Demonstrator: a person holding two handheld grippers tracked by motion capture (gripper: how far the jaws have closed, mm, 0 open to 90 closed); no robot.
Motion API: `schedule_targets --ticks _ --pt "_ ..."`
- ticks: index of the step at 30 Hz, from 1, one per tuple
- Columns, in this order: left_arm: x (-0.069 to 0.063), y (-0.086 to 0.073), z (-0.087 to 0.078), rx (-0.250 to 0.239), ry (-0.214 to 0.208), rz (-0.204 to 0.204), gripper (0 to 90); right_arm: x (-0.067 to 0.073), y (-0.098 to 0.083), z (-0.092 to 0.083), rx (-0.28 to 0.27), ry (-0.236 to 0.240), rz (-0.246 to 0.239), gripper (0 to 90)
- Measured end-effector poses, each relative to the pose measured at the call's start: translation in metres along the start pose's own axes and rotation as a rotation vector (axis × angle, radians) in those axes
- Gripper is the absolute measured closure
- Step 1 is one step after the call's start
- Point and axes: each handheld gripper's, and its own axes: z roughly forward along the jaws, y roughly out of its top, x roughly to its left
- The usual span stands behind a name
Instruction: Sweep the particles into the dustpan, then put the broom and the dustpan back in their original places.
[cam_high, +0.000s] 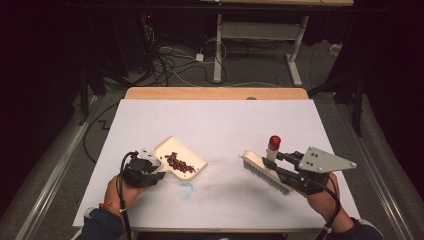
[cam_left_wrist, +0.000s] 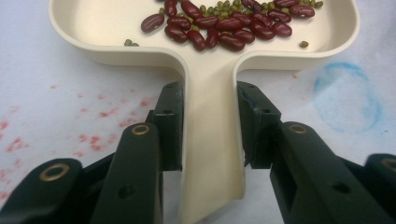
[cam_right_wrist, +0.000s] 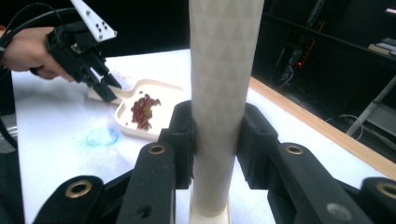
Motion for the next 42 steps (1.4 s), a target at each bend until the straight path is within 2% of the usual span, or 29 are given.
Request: schedule_targets --ticks 9,17,19,21,24,26,29,32,36,41,42 --pt "0.006 -0.001 -0.001 -0.003 0.017 -0.013 63.1 -0.006 -0.012 -0.023 0.031 -0.021 0.024 70.2" --pt "0.01 0.002 0.001 -0.015 0.054 -0.029 63.1 -0.011 -0.024 -0.036 0.081 -0.009 0.059 70.0" --pt "0.009 0.003 0.003 -0.024 0.07 -0.049 63.1 -0.013 -0.027 -0.037 0.09 -0.004 0.07 70.0" --pt "0.006 0.005 0.01 -0.02 0.091 -0.072 63.0 -0.017 -0.031 -0.037 0.107 0.005 0.081 70.0" --pt "0.001 0.009 0.017 -0.004 0.123 -0.087 62.9 -0.026 -0.038 -0.038 0.132 0.007 0.095 70.0" --pt "0.0 0.01 0.019 -0.008 0.126 -0.104 62.8 -0.033 -0.042 -0.039 0.127 0.008 0.115 70.0" --pt "0.002 0.01 0.019 -0.017 0.132 -0.124 62.7 -0.045 -0.046 -0.042 0.129 0.025 0.147 70.0" --pt "0.009 0.009 0.018 -0.034 0.153 -0.161 62.7 -0.051 -0.046 -0.043 0.134 0.032 0.143 70.0" --pt "0.016 0.007 0.015 -0.056 0.189 -0.206 62.9 -0.051 -0.045 -0.042 0.122 0.074 0.153 70.0" --pt "0.022 0.004 0.016 -0.058 0.181 -0.262 62.8 -0.052 -0.04 -0.039 0.143 0.159 0.142 69.9" --pt "0.021 0.004 0.017 -0.059 0.189 -0.26 62.8 -0.053 -0.039 -0.036 0.143 0.175 0.138 69.9"
